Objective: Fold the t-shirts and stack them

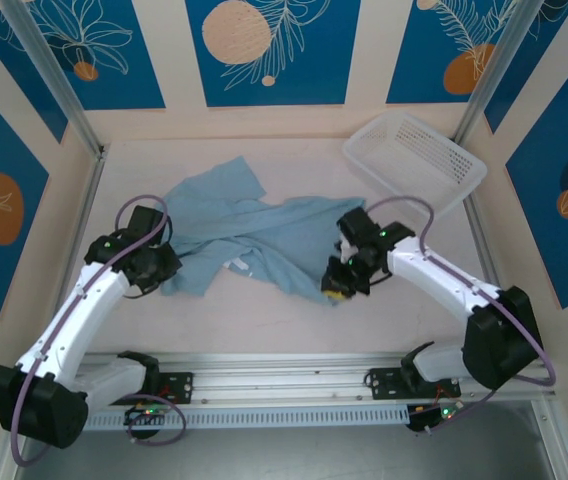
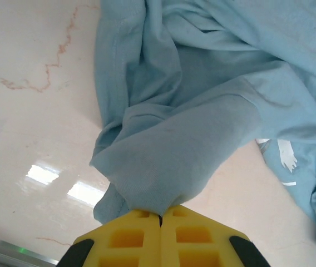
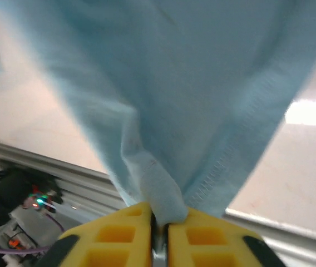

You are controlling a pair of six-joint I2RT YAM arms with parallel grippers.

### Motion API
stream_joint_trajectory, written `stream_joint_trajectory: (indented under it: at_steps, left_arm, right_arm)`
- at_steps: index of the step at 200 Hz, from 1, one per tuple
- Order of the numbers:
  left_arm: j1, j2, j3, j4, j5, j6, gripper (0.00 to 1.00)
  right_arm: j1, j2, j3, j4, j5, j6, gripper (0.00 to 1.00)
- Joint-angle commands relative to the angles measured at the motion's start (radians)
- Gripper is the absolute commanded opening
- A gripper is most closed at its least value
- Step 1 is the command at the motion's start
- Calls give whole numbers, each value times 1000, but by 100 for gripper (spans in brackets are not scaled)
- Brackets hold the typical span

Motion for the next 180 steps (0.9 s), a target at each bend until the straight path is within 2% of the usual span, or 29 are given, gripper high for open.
stream_joint_trajectory:
  at_steps: [1,11,20,39,59,92,139,180]
  left_arm:
    - [6,4,11,-46,-20,-17,0]
    - [6,6,6,-45,-10,-18,0]
    - [6,4,4,-42,-6,-18,0]
    - [5,-2,7,-44,-9,-17,0]
    - [6,-5,7,-44,-12,-18,0]
    - [6,-6,10,-45,-13,-18,0]
    - [6,-22,-5,-35,4,-21,0]
    - [6,-20,-10,-29,9,-20,0]
  right_arm:
    - [-3,27,-87,52,-83,40,35]
    - [-10,31,-93,60,-69,43,47]
    - [-14,24,-87,47,-44,48,54]
    - [-40,-10,-84,22,43,70,58]
    - [-101,-22,-114,95,74,89,53]
    - [-137,99,-53,211,86,102,42]
    - [-177,237,-9,324,97,100,37]
    - [-170,340,47,320,85,77,34]
